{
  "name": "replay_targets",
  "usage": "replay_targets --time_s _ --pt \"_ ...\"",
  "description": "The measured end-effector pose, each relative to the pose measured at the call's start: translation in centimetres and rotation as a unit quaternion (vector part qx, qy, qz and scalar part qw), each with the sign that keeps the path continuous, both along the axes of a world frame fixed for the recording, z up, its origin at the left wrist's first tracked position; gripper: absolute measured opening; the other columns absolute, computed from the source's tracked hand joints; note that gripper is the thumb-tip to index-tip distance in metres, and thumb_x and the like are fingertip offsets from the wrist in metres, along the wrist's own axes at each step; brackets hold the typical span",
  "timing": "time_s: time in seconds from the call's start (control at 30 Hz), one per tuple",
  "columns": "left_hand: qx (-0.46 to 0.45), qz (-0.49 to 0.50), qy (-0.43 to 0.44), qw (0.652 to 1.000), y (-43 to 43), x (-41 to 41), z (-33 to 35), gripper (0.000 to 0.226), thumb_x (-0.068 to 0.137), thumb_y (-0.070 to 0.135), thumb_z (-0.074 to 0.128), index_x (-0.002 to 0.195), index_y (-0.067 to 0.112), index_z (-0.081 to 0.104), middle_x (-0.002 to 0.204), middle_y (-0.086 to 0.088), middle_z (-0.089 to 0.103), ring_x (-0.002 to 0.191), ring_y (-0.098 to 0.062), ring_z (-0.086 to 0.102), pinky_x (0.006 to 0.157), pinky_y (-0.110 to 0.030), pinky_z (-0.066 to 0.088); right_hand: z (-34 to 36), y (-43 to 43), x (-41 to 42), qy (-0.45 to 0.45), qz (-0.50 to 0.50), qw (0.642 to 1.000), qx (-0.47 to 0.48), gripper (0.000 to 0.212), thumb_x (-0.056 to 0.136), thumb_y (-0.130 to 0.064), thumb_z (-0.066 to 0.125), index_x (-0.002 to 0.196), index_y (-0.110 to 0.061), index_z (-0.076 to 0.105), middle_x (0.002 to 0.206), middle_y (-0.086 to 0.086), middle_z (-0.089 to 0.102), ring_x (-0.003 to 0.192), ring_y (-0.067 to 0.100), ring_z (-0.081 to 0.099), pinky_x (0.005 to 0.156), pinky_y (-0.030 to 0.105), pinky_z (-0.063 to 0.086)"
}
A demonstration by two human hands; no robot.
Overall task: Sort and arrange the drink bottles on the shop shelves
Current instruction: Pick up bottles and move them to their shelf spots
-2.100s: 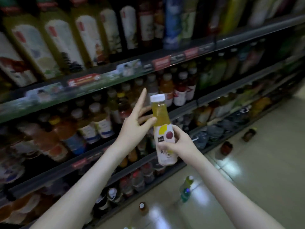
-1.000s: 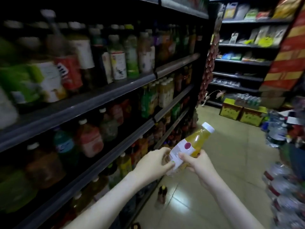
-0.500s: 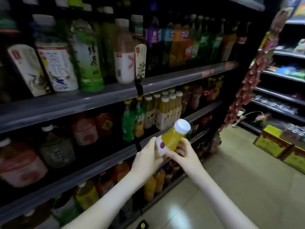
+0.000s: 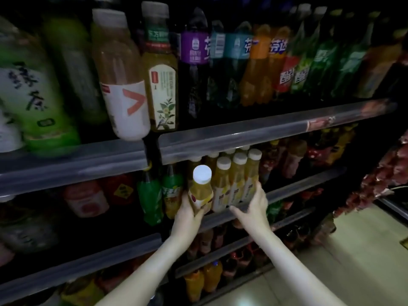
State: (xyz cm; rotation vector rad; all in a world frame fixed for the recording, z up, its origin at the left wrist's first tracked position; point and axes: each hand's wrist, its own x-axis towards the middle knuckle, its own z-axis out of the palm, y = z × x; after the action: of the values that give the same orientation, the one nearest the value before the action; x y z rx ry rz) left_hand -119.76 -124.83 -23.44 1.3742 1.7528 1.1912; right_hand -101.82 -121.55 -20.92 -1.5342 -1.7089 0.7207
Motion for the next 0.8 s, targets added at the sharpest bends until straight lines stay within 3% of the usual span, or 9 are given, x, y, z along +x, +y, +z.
replay_targets --time_s 0.13,0.2,0.3,0.43,0.57,0.7,0.8 --pt "-0.025 0.027 -0.008 0.999 2.3 1.1 -1.1 0.041 0.093 0.019 0.061 0.126 0.025 0.036 0.120 0.006 0.054 0.113 -0.013 0.053 0.085 -0.021 0.041 -1.2 5.6 2.6 0.028 0.001 0.998 -0.059 0.120 0.075 -0.029 0.082 0.153 -0.020 -0.008 0.161 0.003 0.000 0.147 0.021 0.002 0.117 0.042 0.013" --pt "-0.040 0.036 0.001 0.999 3.2 1.3 -1.9 0.045 0.094 0.017 0.059 0.132 0.022 0.035 0.123 0.005 0.053 0.117 -0.014 0.052 0.088 -0.020 0.039 -1.8 8.0 3.5 0.032 0.025 0.995 -0.089 0.124 0.073 -0.032 0.084 0.153 -0.019 -0.009 0.161 0.002 0.000 0.148 0.021 0.002 0.117 0.041 0.015" --pt "-0.071 0.043 0.006 0.997 4.0 1.7 -2.6 0.060 0.095 0.019 0.057 0.147 0.017 0.025 0.133 0.003 0.049 0.126 -0.016 0.046 0.097 -0.024 0.039 -2.5 10.9 4.9 0.056 0.066 0.987 -0.136 0.121 0.070 -0.032 0.086 0.154 -0.018 -0.001 0.158 0.004 0.018 0.145 0.023 0.020 0.114 0.039 0.027" --pt "-0.120 0.043 0.029 0.991 4.7 2.0 -2.5 0.057 0.098 0.019 0.051 0.147 0.013 0.021 0.129 0.007 0.044 0.122 -0.012 0.043 0.096 -0.022 0.037 -3.5 13.0 5.9 0.038 0.124 0.971 -0.199 0.100 0.077 -0.032 0.080 0.149 -0.012 0.013 0.146 0.006 0.041 0.133 0.026 0.042 0.102 0.035 0.040" --pt "-0.156 0.138 0.056 0.976 5.1 3.5 -2.9 0.046 0.100 0.013 0.045 0.141 0.004 0.028 0.130 -0.015 0.053 0.116 -0.027 0.054 0.090 -0.030 0.046 -4.1 13.6 5.9 0.004 0.114 0.975 -0.190 0.093 0.079 -0.041 0.076 0.146 -0.010 0.020 0.137 0.008 0.053 0.123 0.028 0.053 0.092 0.035 0.048" --pt "-0.056 0.257 0.033 0.964 5.2 7.9 -2.0 0.079 0.096 0.020 0.054 0.153 0.015 0.000 0.153 -0.010 0.029 0.133 -0.025 0.041 0.100 -0.029 0.039 -4.5 13.6 5.9 -0.021 0.130 0.977 -0.165 0.090 0.083 -0.043 0.072 0.146 -0.006 0.019 0.130 0.010 0.057 0.115 0.030 0.058 0.083 0.032 0.049" --pt "-0.017 0.299 0.065 0.952 5.3 9.3 -1.9 0.082 0.095 0.023 0.056 0.153 0.019 -0.002 0.156 -0.010 0.020 0.138 -0.026 0.033 0.098 -0.025 0.032 -5.0 13.6 5.9 -0.027 0.138 0.979 -0.148 0.078 0.085 -0.041 0.070 0.140 -0.007 0.026 0.125 0.009 0.060 0.110 0.029 0.061 0.081 0.033 0.051"
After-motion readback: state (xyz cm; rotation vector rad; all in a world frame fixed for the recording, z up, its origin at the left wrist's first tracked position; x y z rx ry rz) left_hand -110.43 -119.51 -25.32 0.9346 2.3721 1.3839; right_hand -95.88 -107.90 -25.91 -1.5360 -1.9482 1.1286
